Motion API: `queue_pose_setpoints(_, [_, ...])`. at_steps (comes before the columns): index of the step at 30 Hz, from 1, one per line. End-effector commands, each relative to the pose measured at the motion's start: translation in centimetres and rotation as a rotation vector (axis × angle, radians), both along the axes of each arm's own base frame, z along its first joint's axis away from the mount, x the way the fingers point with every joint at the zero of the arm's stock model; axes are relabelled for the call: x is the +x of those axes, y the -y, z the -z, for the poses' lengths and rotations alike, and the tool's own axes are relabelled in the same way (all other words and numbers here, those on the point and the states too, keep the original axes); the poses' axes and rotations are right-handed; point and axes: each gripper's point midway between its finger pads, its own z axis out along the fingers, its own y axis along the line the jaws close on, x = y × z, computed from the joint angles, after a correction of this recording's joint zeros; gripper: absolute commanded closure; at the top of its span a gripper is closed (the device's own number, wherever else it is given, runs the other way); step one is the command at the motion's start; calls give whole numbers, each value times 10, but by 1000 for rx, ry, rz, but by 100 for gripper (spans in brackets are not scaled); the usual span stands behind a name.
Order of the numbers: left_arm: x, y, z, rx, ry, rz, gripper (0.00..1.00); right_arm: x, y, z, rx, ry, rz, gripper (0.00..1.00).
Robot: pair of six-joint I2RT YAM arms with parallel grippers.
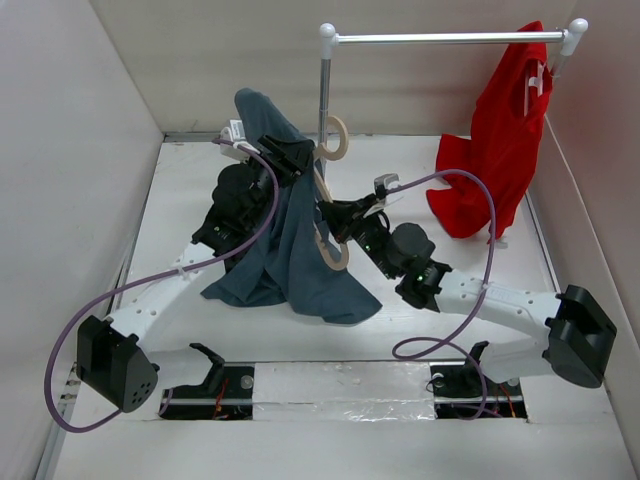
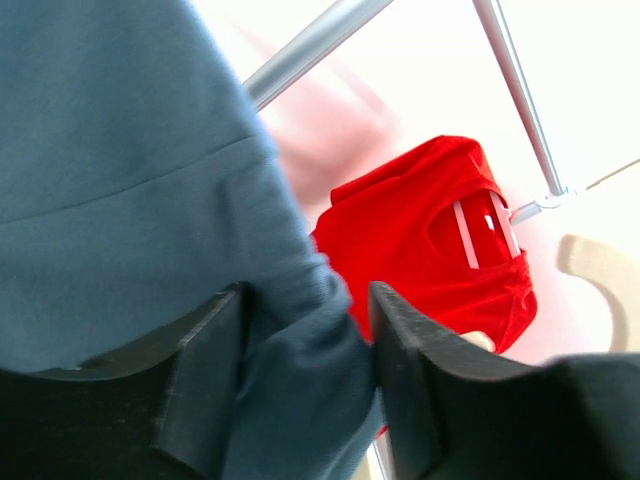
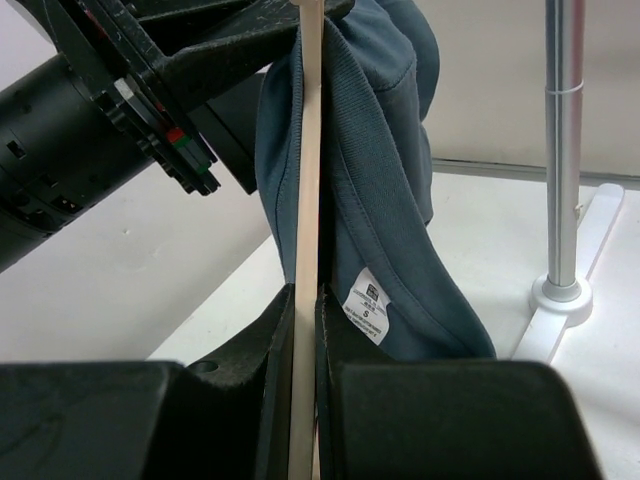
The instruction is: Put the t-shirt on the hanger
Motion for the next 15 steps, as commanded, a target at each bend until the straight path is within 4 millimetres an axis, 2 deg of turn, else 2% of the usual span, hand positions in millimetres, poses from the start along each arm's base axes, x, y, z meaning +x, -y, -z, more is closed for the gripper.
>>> queue_pose_setpoints(1, [-8,10,-18,-31,69,64,55,-15,-5,-63,137,133,-42,100])
queue_pose_setpoints(5, [-10,10,-12,-26,77,69,66,-13,-9,-62,127,123,-46,100])
queue_pose_setpoints(8, [-13,9,-9,-30,97,73,79,-13,-13,-59,124,109,-61,100])
queue_pose_setpoints(9, [-15,7,-10,-28,105,72,84,-13,-14,-59,128,110,-63,100])
queue_pose_setpoints(10, [-16,7,-7,-20,103,71,96,-13,-15,-58,128,107,-67,100])
queue_pose_setpoints(11, [-17,6,-8,-26,114,70,100,-13,-16,-56,124,101,-72,100])
queue_pose_setpoints(15, [-24,1,-12,-32,139,70,100,-12,-18,-48,119,76,-77,100])
